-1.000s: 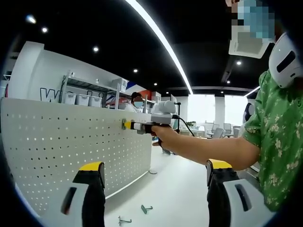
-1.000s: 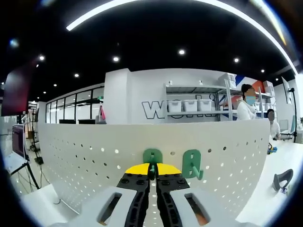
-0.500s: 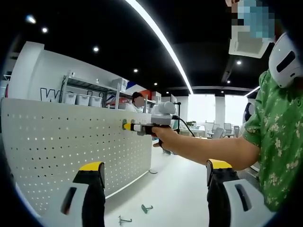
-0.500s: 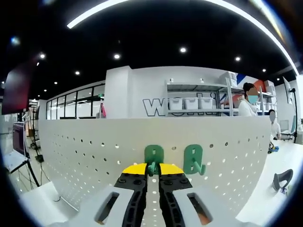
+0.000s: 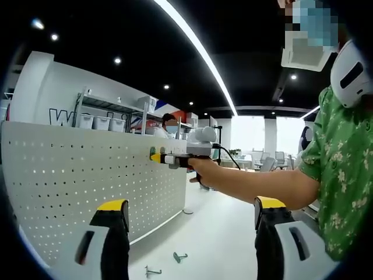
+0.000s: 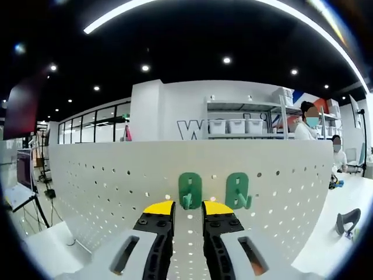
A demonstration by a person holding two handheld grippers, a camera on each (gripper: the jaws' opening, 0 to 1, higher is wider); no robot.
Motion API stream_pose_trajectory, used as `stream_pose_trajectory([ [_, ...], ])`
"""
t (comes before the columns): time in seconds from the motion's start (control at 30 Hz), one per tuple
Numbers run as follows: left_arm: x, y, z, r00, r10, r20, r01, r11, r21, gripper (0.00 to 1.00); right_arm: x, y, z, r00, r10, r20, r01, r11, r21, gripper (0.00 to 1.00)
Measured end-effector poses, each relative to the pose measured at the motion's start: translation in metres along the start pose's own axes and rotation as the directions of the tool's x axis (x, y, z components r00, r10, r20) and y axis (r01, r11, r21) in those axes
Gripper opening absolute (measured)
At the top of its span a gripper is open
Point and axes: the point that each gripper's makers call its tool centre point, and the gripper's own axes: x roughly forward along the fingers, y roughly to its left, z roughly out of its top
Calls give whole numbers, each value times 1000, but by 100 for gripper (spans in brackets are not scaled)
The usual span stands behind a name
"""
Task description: Insert the hook assembly into the mounting plate slot until the hook locks in place.
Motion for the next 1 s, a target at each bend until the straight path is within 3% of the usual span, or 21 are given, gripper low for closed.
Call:
stream_pose_trajectory([
  [0.13, 0, -1, 0, 1000, -1, -2, 1, 1000, 1, 91, -4, 0, -4, 1000, 4, -6, -4, 1000, 4, 25],
  [0.47, -2, -5, 1, 1000, -2, -3, 2, 1000, 6, 91, -14, 5, -10, 1000, 17, -7, -17, 1000, 7, 49],
  [0.73, -4, -5, 3, 1000, 2, -1, -2, 1000, 11, 91, -21, 7, -7, 1000, 24, -2, -24, 1000, -13, 67],
  [1.0, -5, -10, 2, 1000, 3, -6, -2, 1000, 18, 91, -36, 10, 0, 999, 46, 12, -45, 998, -34, 76],
])
